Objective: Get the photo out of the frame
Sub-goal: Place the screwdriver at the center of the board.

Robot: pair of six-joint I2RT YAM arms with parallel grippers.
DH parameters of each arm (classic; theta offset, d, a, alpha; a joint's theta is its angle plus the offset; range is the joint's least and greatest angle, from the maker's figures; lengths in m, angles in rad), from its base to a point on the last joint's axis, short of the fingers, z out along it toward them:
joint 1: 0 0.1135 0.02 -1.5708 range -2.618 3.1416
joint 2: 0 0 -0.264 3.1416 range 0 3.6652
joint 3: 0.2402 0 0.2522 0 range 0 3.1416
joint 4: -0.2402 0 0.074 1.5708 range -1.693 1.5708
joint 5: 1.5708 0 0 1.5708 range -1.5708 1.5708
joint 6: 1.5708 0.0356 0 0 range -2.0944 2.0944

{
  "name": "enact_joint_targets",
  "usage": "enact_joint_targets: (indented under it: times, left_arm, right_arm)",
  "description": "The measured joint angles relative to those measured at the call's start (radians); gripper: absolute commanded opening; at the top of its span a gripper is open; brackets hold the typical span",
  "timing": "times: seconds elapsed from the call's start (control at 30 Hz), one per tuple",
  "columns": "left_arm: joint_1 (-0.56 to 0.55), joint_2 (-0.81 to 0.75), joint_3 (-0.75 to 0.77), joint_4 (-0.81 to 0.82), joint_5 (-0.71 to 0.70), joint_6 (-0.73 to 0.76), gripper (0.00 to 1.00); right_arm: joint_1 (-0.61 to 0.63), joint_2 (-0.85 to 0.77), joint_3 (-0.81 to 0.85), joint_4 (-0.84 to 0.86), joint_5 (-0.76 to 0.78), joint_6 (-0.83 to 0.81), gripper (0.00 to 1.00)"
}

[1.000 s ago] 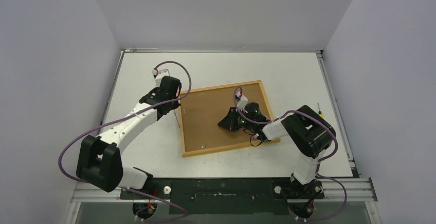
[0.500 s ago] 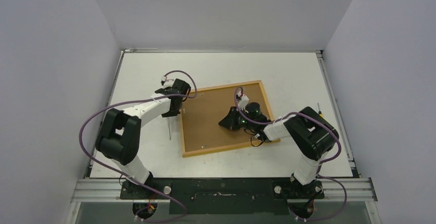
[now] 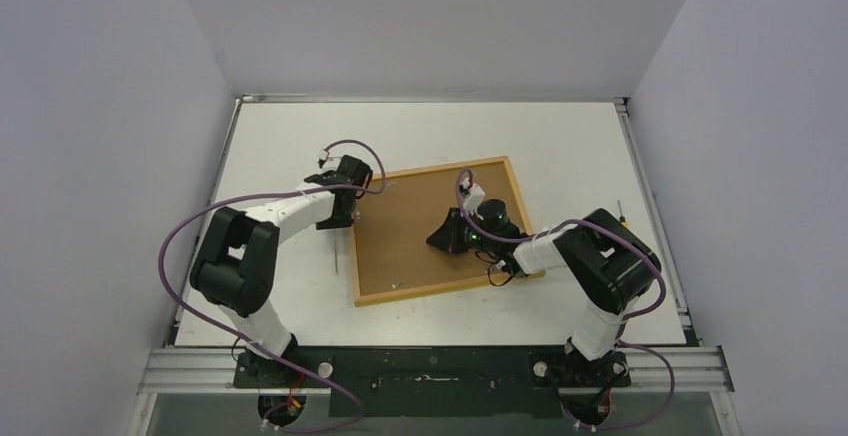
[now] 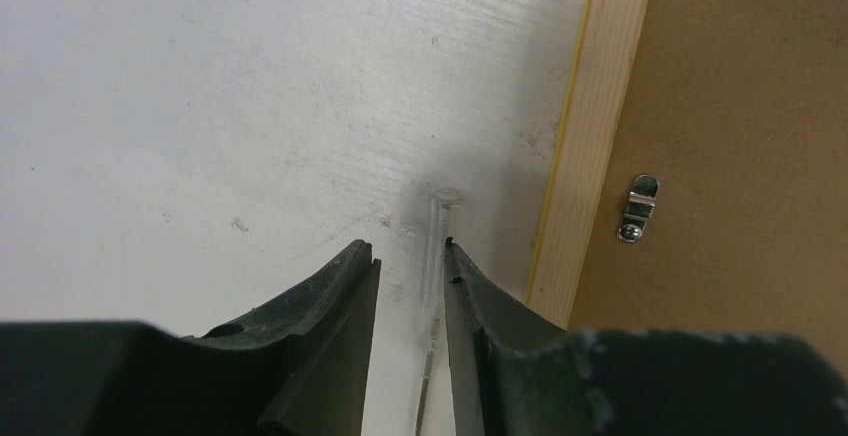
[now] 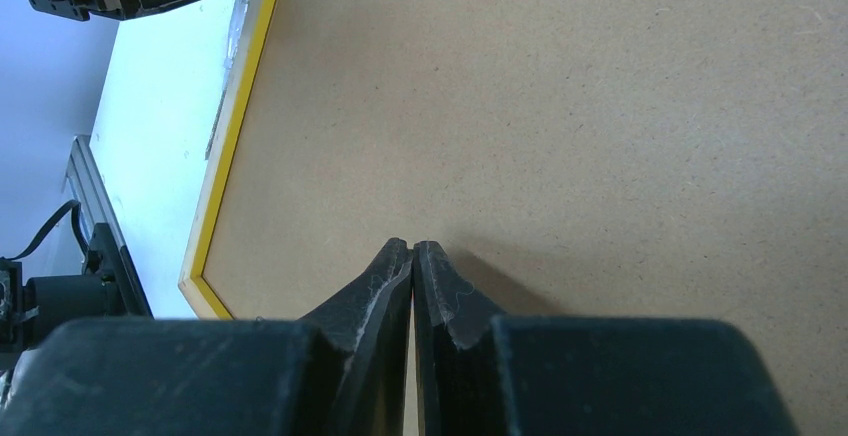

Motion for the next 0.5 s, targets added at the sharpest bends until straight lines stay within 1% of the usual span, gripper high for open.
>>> enact_joint_targets:
  times: [0.03,0.1,0.17,0.27,0.4,0.5]
  left_arm:
    - [0.000,-0.001,-0.006,0.011,0.006,0.000,0.32]
    - [0.000,-0.006,-0.018,0.024,0.016,0.000,0.39]
    - [0.000,-0.024,-0.035,0.036,0.027,-0.002,0.44]
    - [0.000,-0.084,-0.072,0.065,0.047,-0.012,0.45]
    - [0.000,-0.214,-0.141,0.118,0.082,-0.029,0.46]
    - [0.000,-0.324,-0.185,0.142,0.108,-0.054,0.48]
  right_arm:
    - [0.000,0.000,0.000,-0.002,0.000,-0.002,0.08]
    - [0.000,-0.001,-0.002,-0.003,0.003,-0.006,0.08]
    - [0.000,-0.010,-0.005,-0.009,0.008,-0.013,0.09]
    - [0.000,-0.029,-0.008,-0.012,0.015,-0.022,0.09]
    - [0.001,-0.067,-0.008,-0.020,0.025,-0.035,0.10]
    - [0.002,-0.119,-0.008,-0.057,0.045,-0.059,0.10]
